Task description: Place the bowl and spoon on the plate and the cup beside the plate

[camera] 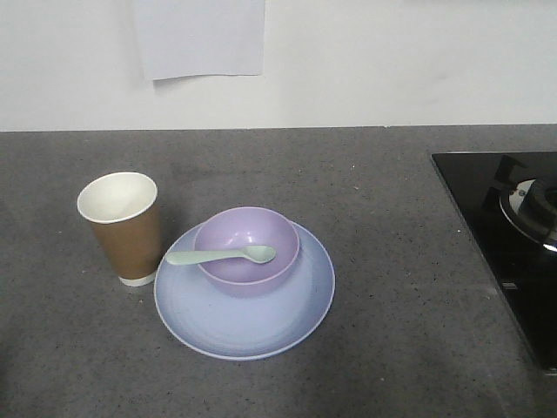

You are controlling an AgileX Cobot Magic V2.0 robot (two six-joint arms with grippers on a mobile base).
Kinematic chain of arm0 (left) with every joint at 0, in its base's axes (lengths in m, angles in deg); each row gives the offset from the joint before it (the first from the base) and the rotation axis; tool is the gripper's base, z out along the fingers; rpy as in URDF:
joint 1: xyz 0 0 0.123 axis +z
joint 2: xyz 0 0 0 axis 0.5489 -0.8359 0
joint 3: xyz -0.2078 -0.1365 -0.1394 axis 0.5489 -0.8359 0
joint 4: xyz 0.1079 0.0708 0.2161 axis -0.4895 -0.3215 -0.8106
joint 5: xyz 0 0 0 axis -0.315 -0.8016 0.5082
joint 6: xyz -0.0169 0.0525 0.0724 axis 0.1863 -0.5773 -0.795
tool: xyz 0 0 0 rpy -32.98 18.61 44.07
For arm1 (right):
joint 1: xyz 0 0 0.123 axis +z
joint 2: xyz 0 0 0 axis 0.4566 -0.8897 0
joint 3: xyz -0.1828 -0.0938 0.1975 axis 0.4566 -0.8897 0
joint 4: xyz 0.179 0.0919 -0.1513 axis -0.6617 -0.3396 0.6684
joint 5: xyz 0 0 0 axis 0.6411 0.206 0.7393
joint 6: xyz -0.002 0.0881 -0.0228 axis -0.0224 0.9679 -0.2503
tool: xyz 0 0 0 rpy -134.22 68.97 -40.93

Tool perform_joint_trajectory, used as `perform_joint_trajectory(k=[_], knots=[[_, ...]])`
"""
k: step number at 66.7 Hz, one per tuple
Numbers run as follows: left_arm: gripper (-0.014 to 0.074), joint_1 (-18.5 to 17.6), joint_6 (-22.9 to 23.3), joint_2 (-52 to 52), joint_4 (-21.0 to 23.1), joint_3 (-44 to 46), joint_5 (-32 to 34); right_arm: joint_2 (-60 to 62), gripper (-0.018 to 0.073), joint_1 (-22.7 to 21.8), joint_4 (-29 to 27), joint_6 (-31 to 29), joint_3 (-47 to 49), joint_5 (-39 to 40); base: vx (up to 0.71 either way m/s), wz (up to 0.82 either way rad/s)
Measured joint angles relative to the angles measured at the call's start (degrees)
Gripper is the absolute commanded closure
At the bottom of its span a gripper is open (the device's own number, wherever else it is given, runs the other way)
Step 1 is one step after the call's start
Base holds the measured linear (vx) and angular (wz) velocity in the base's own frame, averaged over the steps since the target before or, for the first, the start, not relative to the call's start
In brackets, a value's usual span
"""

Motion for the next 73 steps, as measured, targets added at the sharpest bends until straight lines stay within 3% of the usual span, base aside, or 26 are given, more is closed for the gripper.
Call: perform_joint_trajectory(k=[17, 73], knots=[[0.0603, 0.0, 0.0, 0.0, 0.0, 0.0, 0.0, 10.02, 0.0566, 0.0, 0.37, 1.72, -1.83, -2.94, 0.0, 0.0], [0.0603, 0.0, 0.0, 0.0, 0.0, 0.0, 0.15, 10.57, 0.0566, 0.0, 1.73, 2.06, -1.83, -2.67, 0.0, 0.0]])
